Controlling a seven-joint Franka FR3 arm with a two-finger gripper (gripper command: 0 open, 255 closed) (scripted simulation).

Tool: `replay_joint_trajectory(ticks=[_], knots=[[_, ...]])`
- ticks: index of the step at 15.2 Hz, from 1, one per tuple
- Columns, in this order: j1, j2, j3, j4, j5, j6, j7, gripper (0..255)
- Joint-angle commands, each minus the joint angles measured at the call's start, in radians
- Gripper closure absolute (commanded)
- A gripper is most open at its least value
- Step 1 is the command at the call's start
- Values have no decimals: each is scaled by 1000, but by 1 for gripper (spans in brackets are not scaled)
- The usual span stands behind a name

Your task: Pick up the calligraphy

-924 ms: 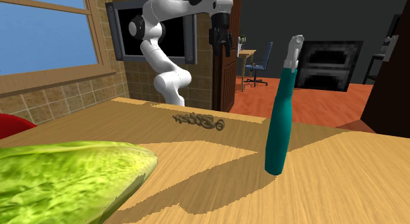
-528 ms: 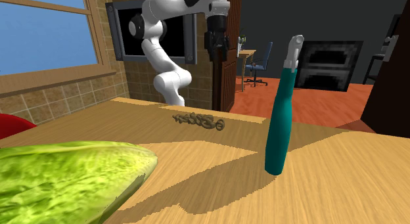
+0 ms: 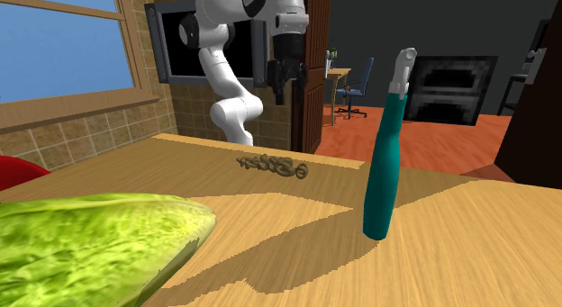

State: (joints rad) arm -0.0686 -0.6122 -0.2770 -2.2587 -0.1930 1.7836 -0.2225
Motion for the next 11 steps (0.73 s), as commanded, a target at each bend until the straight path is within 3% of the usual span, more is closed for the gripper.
replay_joint_trajectory(ticks=[1, 6, 11], knots=[[-7, 42, -47, 19, -8, 14, -52, 0], [-11, 188, -163, 95, 2, 59, -177, 0], [-11, 364, -276, 199, 54, 93, -318, 0]])
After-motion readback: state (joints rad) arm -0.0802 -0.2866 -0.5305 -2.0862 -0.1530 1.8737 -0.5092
